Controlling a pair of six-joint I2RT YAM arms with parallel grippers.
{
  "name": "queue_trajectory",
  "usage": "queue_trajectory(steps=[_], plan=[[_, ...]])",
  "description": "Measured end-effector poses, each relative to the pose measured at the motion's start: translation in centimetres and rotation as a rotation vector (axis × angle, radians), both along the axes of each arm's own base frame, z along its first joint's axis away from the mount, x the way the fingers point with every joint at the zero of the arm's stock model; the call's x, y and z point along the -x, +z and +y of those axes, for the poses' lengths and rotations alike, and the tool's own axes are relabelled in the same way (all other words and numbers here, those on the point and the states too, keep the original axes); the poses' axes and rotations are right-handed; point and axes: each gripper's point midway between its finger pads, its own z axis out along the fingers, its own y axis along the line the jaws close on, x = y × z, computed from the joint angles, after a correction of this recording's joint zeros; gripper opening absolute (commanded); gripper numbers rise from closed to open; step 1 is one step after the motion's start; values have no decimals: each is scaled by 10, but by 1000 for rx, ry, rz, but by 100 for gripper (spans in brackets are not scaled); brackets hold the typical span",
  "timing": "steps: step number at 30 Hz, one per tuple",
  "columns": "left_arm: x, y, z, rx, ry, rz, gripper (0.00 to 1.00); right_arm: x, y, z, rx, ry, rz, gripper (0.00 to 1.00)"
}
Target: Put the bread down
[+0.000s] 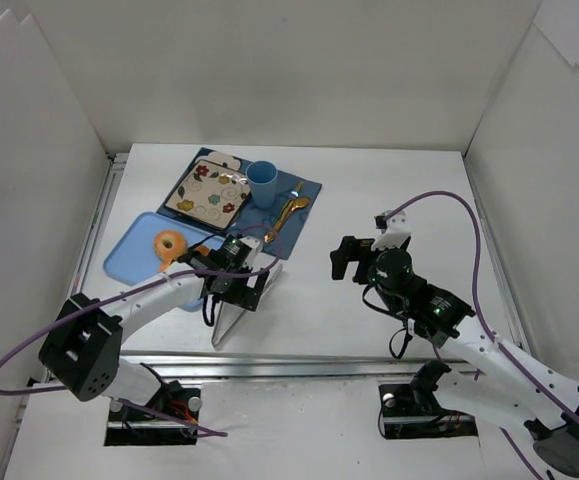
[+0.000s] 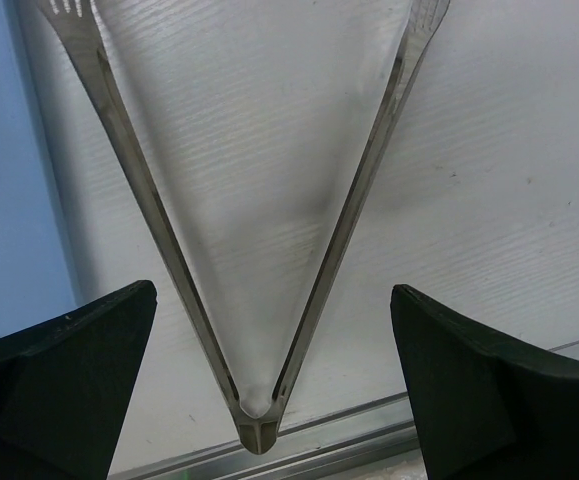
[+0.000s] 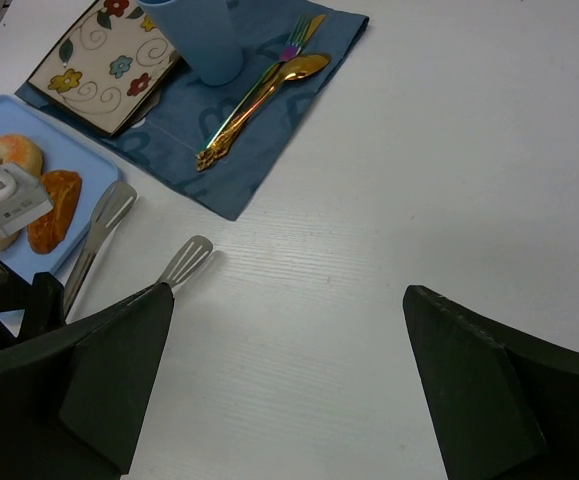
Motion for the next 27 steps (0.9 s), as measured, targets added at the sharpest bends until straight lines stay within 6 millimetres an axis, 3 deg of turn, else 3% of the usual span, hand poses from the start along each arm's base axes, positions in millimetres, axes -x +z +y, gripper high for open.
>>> queue_trajectory(steps=[10, 24, 27], plan=[[3, -25, 1, -47, -12, 70, 100, 1, 2, 0, -7, 4, -5, 98], [4, -37, 6, -88, -16, 90, 99, 2, 2, -1, -5, 4, -4, 98], [3, -37, 5, -86, -19, 87, 94, 2, 2, -1, -5, 4, -4, 98]])
